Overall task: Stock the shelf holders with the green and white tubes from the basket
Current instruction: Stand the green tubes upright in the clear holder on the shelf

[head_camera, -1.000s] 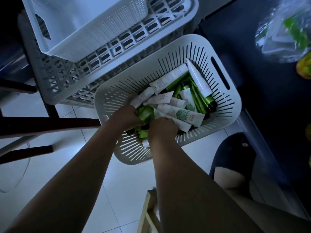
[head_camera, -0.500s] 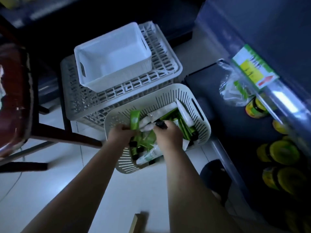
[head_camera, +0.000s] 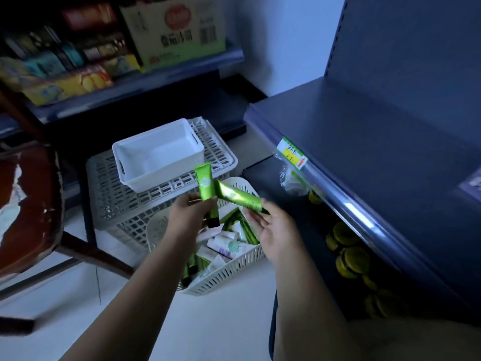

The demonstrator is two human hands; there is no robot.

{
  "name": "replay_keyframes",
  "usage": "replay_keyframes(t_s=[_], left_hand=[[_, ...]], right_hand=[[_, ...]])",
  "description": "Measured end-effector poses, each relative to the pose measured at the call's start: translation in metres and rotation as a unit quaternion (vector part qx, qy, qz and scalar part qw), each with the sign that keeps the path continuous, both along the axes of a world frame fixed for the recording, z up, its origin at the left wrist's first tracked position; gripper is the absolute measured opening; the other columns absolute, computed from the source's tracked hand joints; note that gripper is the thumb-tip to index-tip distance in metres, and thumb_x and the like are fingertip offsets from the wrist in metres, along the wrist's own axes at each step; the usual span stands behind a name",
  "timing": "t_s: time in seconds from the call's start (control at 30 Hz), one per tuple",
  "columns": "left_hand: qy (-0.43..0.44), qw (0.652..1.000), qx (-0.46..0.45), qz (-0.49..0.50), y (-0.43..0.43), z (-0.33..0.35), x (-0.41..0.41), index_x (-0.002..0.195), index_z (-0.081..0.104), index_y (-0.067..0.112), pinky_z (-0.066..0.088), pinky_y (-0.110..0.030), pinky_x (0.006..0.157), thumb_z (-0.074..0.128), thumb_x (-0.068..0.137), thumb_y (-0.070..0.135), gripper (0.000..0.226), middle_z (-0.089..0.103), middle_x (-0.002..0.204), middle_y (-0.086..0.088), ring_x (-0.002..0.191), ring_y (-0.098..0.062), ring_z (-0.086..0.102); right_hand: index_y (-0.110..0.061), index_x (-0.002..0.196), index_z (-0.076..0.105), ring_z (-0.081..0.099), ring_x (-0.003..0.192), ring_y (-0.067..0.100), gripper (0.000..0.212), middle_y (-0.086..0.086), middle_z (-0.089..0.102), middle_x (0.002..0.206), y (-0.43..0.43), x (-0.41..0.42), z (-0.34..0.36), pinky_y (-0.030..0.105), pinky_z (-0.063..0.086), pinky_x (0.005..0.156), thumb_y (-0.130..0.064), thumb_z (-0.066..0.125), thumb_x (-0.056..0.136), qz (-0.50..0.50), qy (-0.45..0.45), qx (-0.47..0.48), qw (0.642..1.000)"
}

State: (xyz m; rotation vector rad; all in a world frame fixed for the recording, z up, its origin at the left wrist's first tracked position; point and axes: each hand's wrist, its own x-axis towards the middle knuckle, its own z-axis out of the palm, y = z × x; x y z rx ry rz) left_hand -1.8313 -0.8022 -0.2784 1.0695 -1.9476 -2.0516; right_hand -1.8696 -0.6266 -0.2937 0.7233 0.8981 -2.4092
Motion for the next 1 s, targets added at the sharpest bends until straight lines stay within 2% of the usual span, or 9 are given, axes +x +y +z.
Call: replay_keyframes(t_s=[0.1,0.2,0.27,0.37,0.43,0.57,0.67,0.83,1.0], left_hand=[[0.053,0.998,-0.032,-0.022,0.012,0.024,0.003,0.103,0.065,0.006,0.063,-0.057,0.074,0.084,0.084,0.017,0.029,0.072,0.094,-0.022,0.079,-0.037,0.074],[0.105,0.993,-0.008,-0.053,0.028,0.044,0.004,0.108,0.063,-0.001,0.064,-0.049,0.071,0.081,0.086,0.010,0.030,0.073,0.093,-0.023,0.077,-0.032,0.073],[0.129,0.989,0.003,-0.066,0.042,0.061,0.004,0.110,0.062,-0.003,0.064,-0.044,0.068,0.079,0.087,0.009,0.031,0.074,0.095,-0.025,0.078,-0.032,0.073],[0.165,0.982,0.027,-0.086,0.065,0.082,0.000,0.105,0.063,0.002,0.063,-0.042,0.064,0.077,0.089,0.008,0.023,0.075,0.093,-0.023,0.075,-0.030,0.072],[0.187,0.974,0.044,-0.117,0.087,0.096,-0.003,0.105,0.064,0.001,0.062,-0.042,0.066,0.076,0.089,0.007,0.022,0.074,0.092,-0.022,0.076,-0.029,0.072],[0.245,0.947,0.042,-0.206,0.137,0.129,-0.007,0.103,0.067,0.003,0.057,-0.028,0.063,0.074,0.086,-0.005,0.020,0.075,0.083,-0.007,0.069,-0.016,0.071],[0.283,0.920,0.038,-0.268,0.178,0.152,-0.006,0.103,0.066,0.006,0.055,-0.026,0.068,0.077,0.085,-0.004,0.023,0.075,0.084,-0.004,0.074,-0.014,0.070],[0.360,0.863,0.039,-0.352,0.254,0.181,0.017,0.100,0.063,0.010,0.052,-0.027,0.064,0.077,0.088,0.004,0.020,0.072,0.078,0.003,0.072,-0.011,0.065],[0.419,0.809,0.049,-0.409,0.326,0.193,0.052,0.107,0.063,0.008,0.054,-0.026,0.071,0.079,0.085,0.000,0.028,0.074,0.087,-0.003,0.078,-0.015,0.066]], right_hand=[[0.010,0.113,0.063,0.071,0.106,0.035,0.024,0.031,0.069,0.114,0.003,0.003,0.034,0.037,0.063,0.084,-0.010,0.064,0.099,-0.026,0.014,-0.042,0.999],[0.008,0.110,0.064,0.073,0.099,0.032,0.020,0.026,0.073,0.106,0.010,0.010,0.059,0.037,0.063,0.086,-0.008,0.066,0.097,-0.014,0.071,-0.028,0.997],[0.001,0.096,0.065,0.073,0.091,0.030,0.005,0.017,0.075,0.091,0.017,0.016,0.068,0.035,0.062,0.086,-0.003,0.067,0.095,0.008,0.118,0.038,0.992],[-0.007,0.078,0.069,0.070,0.092,0.033,0.015,0.016,0.071,0.085,0.032,0.022,0.079,0.039,0.062,0.089,0.000,0.069,0.091,0.001,0.181,0.163,0.970],[-0.011,0.080,0.074,0.071,0.099,0.038,0.003,0.018,0.074,0.089,0.044,0.026,0.090,0.050,0.059,0.092,-0.009,0.073,0.082,0.004,0.222,0.234,0.947],[-0.016,0.100,0.076,0.072,0.103,0.037,0.031,0.016,0.077,0.099,0.084,0.036,0.120,0.059,0.053,0.094,-0.024,0.070,0.070,-0.006,0.288,0.329,0.899],[-0.013,0.097,0.075,0.072,0.089,0.024,0.025,0.019,0.075,0.099,0.130,0.050,0.149,0.057,0.056,0.089,-0.024,0.074,0.075,-0.080,0.301,0.356,0.881],[-0.005,0.096,0.072,0.060,0.079,0.014,0.028,0.024,0.071,0.100,0.214,0.091,0.189,0.034,0.047,0.074,-0.028,0.074,0.082,-0.161,0.323,0.479,0.800],[-0.013,0.109,0.068,0.067,0.091,0.017,0.020,0.014,0.074,0.102,0.290,0.153,0.200,0.035,0.054,0.084,-0.005,0.070,0.091,-0.199,0.378,0.496,0.756]])
